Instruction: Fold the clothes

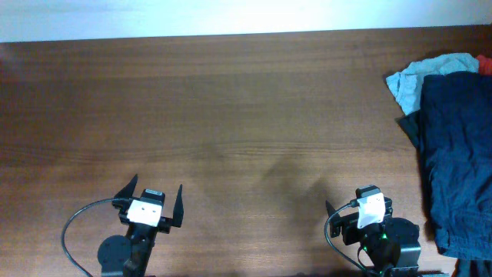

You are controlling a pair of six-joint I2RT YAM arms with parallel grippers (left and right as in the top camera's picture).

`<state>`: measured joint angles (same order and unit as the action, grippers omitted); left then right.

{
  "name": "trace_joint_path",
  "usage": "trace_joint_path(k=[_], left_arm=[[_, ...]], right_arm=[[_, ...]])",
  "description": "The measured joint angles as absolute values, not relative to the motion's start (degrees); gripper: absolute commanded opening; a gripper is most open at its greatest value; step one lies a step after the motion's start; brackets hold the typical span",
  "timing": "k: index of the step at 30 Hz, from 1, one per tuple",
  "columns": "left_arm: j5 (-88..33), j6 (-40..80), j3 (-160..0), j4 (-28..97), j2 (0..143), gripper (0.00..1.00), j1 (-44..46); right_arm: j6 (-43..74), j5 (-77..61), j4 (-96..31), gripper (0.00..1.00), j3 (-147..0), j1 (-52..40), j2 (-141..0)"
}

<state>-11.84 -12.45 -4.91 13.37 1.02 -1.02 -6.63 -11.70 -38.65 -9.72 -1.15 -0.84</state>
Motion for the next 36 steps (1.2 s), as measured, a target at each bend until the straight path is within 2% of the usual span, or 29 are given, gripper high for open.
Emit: trace_joint_path(k=[8,16,22,26,31,36], left_arm=[[-11.84,-12.45,-4.91,13.37,1.02,0.99,-1.02],[-11.40,-14.61,-4.69,7.09,1.23,0.99,-1.02],[-23.27,-15.22,-4.69,5.76,1.32,0.99,-0.93],[-27.81,-13.37,-5.61,6.70,1.37,0.99,-0.84],[-26.74,-12.23,-14.26,15.75,6.17,0.99,-0.75],[-23.18,-11.86,-31.64,23.05,23.14,0.99,-0.75]], right_arm=[[-6.66,-11.79,-38.28,0.99,-9.72,-1.15,-0.84],[-6.61,-16.84,-36.77,0.99,-9.72,-1.15,-0.84],[-3.95,-30.89,-21.47,0.99,-9.47,-1.15,-0.84],[-0.58,-32.64,-18.44,0.98,-9.58,-1.15,-0.86],[3.75,-31.29,-19.33,0.98,-12.75,-1.15,-4.14],[5.89,-27.77,-27.35,0.98,-26.09,-1.15,-19.18]])
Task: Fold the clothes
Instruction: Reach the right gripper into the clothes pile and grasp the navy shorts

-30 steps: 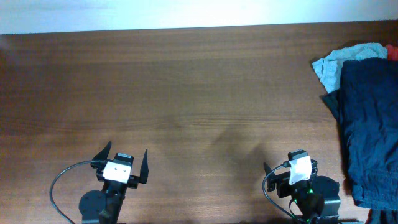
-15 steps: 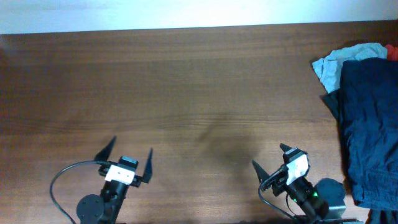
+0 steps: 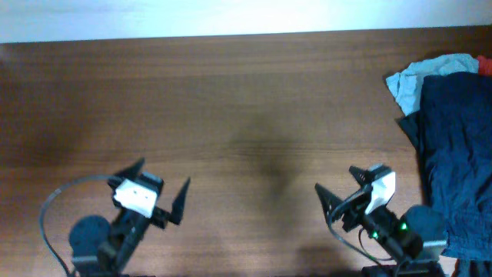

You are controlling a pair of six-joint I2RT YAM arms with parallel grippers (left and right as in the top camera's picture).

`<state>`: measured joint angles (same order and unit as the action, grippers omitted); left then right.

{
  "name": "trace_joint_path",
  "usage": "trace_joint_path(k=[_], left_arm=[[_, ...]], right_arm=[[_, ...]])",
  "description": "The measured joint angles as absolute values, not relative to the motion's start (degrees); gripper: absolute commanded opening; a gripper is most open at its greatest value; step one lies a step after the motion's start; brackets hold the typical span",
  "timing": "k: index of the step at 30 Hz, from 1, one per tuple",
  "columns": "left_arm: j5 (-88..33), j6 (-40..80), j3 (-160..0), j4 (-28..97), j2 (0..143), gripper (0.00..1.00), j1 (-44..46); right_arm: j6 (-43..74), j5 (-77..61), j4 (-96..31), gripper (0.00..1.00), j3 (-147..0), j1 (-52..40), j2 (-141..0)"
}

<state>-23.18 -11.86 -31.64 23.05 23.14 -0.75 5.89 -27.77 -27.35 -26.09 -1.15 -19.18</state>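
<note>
A pile of clothes lies at the table's right edge in the overhead view. A dark navy garment (image 3: 457,146) is on top, a light blue one (image 3: 415,77) sticks out behind it, and a bit of red (image 3: 485,65) shows at the far corner. Near the front edge on the left, my left gripper (image 3: 157,186) is open and holds nothing, far from the pile. At the front right, my right gripper (image 3: 340,188) is open and holds nothing, its fingers pointing left, away from the navy garment beside it.
The brown wooden table (image 3: 231,100) stretches across the view, with a white wall strip along its far edge. A grey cable (image 3: 48,208) loops beside the left arm's base.
Both arms have shifted and turned. The left gripper now sits tilted, with its base further left. The right gripper has swung so that its spread fingers point left. The clothes have not moved.
</note>
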Motion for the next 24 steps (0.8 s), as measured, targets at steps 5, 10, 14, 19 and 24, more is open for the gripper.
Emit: trace_joint_path(k=[5,10,14,19,24], left_arm=[[-21.61,-11.51,-54.96,37.45,46.13,0.99,-0.71],[-21.32,-11.42,-72.51,48.66,61.95,0.99,-0.71],[-21.52,-10.98,-79.42,52.10,67.29,0.99,-0.71],[-22.06,-10.63,-80.42,51.16,69.23,0.99,-0.71],[-21.19,-10.55,-80.49,53.04,71.22,0.99,-0.71]], right_arm=[[6.31,-20.27,-39.72,0.98,-44.40,-1.13,-38.87],[6.26,-16.97,-52.84,0.98,-62.17,-1.08,-54.37],[6.24,-17.37,-55.57,0.98,-69.06,-1.08,-61.67],[9.45,-14.39,-58.39,0.98,-69.76,-0.10,-68.51],[19.88,-4.62,-65.71,0.98,-69.76,10.13,-71.59]])
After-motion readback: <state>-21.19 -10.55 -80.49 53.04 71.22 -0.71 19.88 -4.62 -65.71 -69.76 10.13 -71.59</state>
